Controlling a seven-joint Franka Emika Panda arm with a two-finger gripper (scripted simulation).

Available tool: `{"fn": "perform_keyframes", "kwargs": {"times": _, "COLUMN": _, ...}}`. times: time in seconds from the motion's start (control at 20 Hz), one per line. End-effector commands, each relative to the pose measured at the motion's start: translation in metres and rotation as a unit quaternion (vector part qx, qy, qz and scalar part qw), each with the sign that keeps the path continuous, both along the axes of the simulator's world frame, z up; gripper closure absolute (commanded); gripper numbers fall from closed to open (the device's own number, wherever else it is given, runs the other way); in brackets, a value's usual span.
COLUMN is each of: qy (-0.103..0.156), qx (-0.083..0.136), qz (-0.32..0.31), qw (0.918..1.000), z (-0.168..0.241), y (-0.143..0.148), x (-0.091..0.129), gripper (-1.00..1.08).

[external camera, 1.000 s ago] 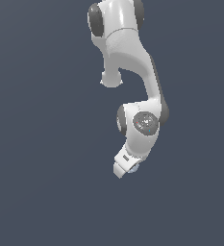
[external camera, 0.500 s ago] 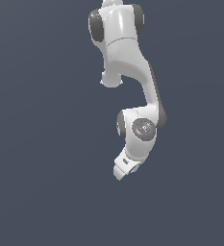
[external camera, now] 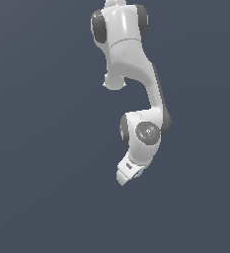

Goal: Pick up the object and move it to a goal position.

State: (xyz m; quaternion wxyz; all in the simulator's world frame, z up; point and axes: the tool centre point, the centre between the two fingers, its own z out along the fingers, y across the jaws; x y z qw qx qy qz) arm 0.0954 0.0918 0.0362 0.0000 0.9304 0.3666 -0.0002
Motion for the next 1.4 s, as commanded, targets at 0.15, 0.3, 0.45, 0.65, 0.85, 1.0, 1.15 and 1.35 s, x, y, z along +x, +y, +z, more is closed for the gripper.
{"fn": "perform_keyframes", "kwargs": {"times": 0.15, "qy": 0.000, "qx": 0.000, "qz": 0.000, "qw": 1.0000, "z": 0.004, "y": -0.003, "x": -0.001, "gripper": 1.08}}
{"fn": "perform_keyframes", "kwargs": {"times": 0.3, "qy": 0.000, "qx": 0.000, "qz": 0.000, "qw": 1.0000, "z": 0.012, "y": -0.008, "x": -0.002, "gripper": 1.08}}
{"fn": "perform_keyframes", "kwargs": {"times": 0.45, "qy": 0.000, "qx": 0.000, "qz": 0.000, "qw": 1.0000, "z": 0.025, "y": -0.017, "x": -0.004, "gripper": 1.08}}
{"fn": "perform_keyframes", "kwargs": {"times": 0.65, "qy": 0.000, "qx": 0.000, "qz": 0.000, "qw": 1.0000, "z": 0.050, "y": -0.034, "x": -0.008, "gripper": 1.08}}
{"fn": "perform_keyframes", "kwargs": {"times": 0.85, "qy": 0.000, "qx": 0.000, "qz": 0.000, "qw": 1.0000, "z": 0.081, "y": -0.055, "x": -0.013, "gripper": 1.08}}
{"fn": "perform_keyframes", "kwargs": {"times": 1.0, "qy": 0.000, "qx": 0.000, "qz": 0.000, "qw": 1.0000, "z": 0.102, "y": -0.069, "x": -0.016, "gripper": 1.08}}
{"fn": "perform_keyframes", "kwargs": {"times": 1.15, "qy": 0.000, "qx": 0.000, "qz": 0.000, "qw": 1.0000, "z": 0.117, "y": -0.079, "x": -0.018, "gripper": 1.08}}
{"fn": "perform_keyframes", "kwargs": {"times": 1.35, "qy": 0.000, "qx": 0.000, "qz": 0.000, "qw": 1.0000, "z": 0.130, "y": -0.087, "x": -0.019, "gripper": 1.08}}
